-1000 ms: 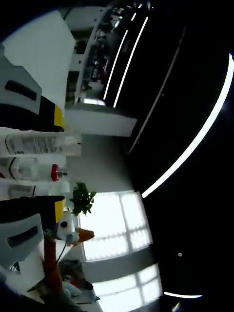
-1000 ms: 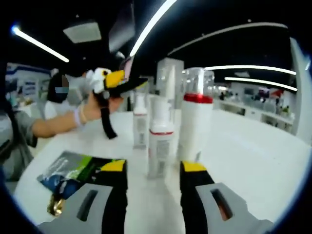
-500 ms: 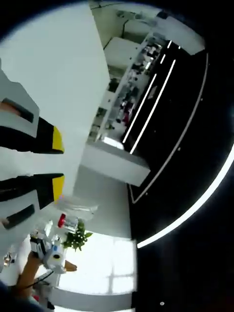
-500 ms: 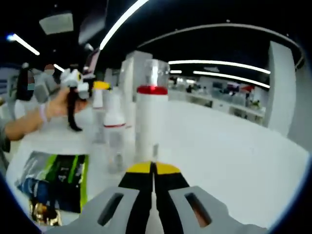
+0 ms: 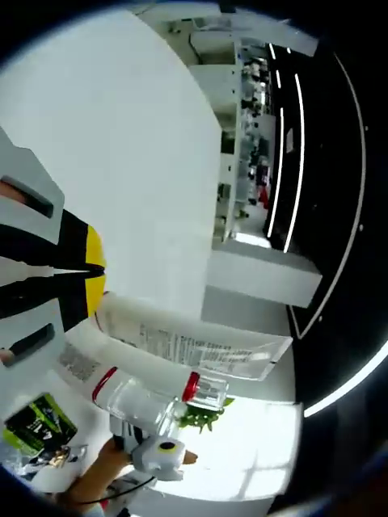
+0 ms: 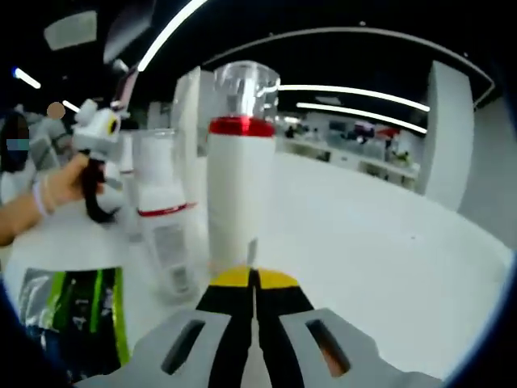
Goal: Arrange the skincare products in the storage area until every visible bottle or jar stands upright without overlapping.
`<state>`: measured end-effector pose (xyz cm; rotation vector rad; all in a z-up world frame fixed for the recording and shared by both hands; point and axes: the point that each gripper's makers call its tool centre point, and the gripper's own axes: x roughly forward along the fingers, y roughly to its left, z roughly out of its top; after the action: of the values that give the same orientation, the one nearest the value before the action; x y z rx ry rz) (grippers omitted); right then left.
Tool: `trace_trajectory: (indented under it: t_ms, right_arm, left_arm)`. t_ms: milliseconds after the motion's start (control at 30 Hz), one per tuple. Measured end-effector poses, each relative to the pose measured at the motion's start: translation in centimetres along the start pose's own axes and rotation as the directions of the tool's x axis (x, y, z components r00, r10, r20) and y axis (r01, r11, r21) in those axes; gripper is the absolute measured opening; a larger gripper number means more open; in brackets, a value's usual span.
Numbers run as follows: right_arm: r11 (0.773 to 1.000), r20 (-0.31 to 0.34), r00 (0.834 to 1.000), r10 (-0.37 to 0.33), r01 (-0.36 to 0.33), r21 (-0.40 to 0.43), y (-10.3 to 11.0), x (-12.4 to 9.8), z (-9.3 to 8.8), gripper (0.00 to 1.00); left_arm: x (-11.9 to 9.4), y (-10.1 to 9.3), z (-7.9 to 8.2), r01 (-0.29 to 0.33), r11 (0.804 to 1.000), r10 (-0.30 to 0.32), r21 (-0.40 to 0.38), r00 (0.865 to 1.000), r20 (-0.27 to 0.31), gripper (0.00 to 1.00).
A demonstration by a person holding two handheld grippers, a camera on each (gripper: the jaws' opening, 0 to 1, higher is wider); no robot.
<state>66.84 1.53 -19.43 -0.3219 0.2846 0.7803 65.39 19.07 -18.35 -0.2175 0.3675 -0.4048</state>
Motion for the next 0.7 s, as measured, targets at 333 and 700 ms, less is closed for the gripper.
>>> trace_trajectory:
  t_ms: [333, 700]
  right_arm:
    - [0.999, -0.032, 0.999, -0.013, 0.011, -0.045, 1.3, 0.4, -0.7, 0.00]
    - [1.000, -0.044, 0.999, -0.018, 0.017, -0.023, 2.0, 0.2, -0.8, 0.00]
  left_arm:
    - [1.0, -0.7, -1.2, 0.020, 1.000, -0.021, -0.022, 0.999, -0.045, 0.00]
    - [1.1, -1.1, -1.2, 0.035, 0.999, -0.036, -0.020, 0.998, -0.048, 0.01]
